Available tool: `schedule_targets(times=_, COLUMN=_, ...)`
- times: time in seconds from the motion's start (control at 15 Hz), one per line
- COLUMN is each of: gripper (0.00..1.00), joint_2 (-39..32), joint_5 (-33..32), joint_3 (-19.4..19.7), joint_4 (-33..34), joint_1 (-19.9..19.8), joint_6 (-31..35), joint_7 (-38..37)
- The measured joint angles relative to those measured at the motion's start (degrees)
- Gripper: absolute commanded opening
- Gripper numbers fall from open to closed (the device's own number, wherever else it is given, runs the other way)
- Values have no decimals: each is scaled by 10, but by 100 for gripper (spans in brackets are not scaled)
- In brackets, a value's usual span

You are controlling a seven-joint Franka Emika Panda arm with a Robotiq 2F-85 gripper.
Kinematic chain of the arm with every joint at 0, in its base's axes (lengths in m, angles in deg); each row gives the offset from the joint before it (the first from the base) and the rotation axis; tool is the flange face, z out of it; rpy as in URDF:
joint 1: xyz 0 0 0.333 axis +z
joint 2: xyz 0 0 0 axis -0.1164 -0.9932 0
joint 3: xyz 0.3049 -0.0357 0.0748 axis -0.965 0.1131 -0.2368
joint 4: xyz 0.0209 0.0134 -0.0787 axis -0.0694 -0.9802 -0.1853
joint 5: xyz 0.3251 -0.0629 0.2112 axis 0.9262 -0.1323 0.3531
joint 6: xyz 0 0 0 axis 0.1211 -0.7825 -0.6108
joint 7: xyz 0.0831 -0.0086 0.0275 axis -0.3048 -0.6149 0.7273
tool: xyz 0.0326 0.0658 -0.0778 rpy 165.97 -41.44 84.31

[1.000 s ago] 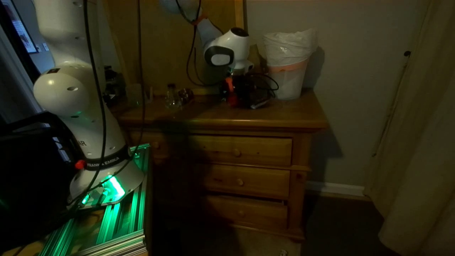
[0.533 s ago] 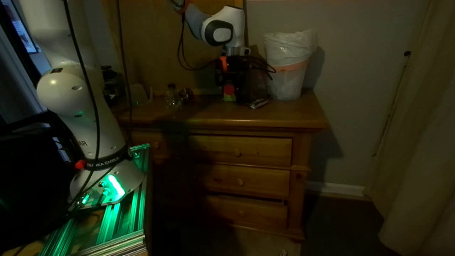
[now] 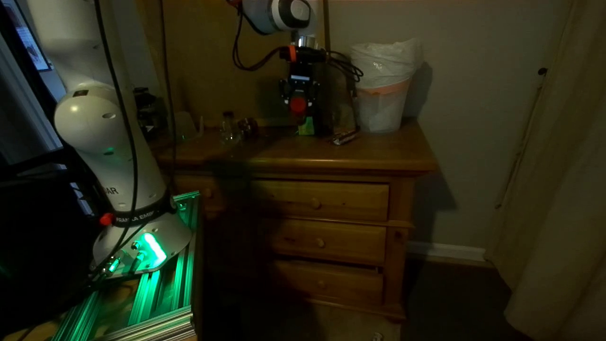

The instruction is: Put the bottle upright

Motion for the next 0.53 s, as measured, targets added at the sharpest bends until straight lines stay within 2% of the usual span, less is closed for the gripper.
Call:
schedule_targets(times=0.13, gripper=33, joint_2=-17, joint_5=-34, joint_3=-1, joint_4=39, joint_1=11, joint_6=-74, joint_7=-13)
schedule_targets(times=0.2, gripper=58, joint_2=-30, joint_5=-46, joint_3=-1, joint_4=59, joint_1=18, joint_6=-104, joint_7=-16)
schedule_targets(times=0.47, gripper=58, joint_2=-94, joint_5=-57, joint_3=-5, joint_4=119, joint_1=36, joint_6=-141, joint_7=-20)
schedule_targets(times=0.53, gripper=33, joint_2=-101, joint_5=-58, joint_3=-5, joint_4=125, joint_1=36, joint_6=-143, joint_7=-20)
